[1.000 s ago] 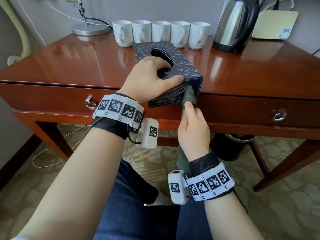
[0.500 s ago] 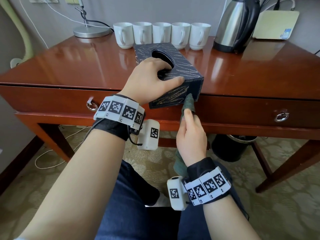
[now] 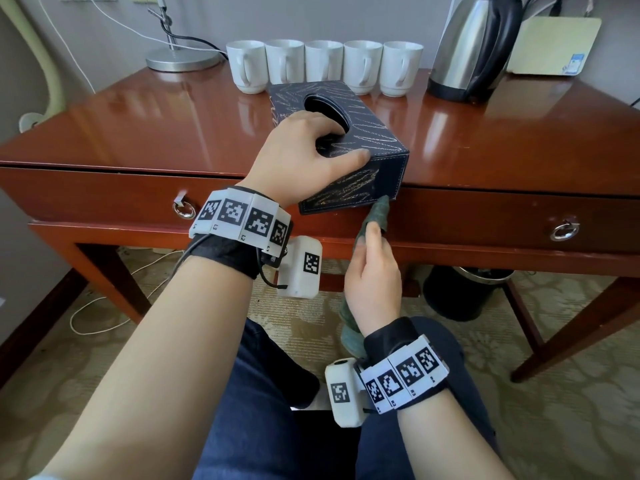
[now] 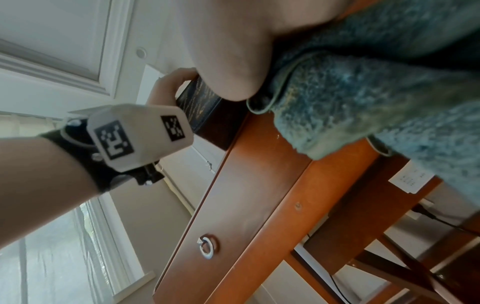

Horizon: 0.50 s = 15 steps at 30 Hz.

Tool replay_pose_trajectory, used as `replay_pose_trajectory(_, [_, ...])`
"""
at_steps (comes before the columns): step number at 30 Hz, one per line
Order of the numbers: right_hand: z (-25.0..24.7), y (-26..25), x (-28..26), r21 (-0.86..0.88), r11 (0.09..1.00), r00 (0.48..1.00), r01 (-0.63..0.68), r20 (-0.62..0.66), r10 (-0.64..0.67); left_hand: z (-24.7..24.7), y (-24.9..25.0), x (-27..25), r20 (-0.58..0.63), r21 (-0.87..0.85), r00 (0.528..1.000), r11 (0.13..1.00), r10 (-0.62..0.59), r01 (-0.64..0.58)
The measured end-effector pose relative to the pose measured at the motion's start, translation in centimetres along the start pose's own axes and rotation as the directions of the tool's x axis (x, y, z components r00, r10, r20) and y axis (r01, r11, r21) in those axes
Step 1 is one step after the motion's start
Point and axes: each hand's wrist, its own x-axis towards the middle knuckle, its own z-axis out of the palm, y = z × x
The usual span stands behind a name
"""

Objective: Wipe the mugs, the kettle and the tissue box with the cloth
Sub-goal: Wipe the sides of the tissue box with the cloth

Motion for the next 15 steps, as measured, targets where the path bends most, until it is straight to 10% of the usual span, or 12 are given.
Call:
replay_pose_trajectory(7, [0.0, 0.1, -0.2, -0.068, 0.994, 0.997, 0.083, 0.005, -0.083, -0.1, 0.0, 0.0, 0.002, -0.001, 1.0, 1.0, 0.0, 0.0])
replay_pose_trajectory(15, [-1.4, 1.9, 1.2, -0.049, 0.985, 0.986, -0.167, 0.017, 0.168, 0.1, -0.2, 0.1, -0.002, -0.009, 1.0, 1.0, -0.007, 0.007])
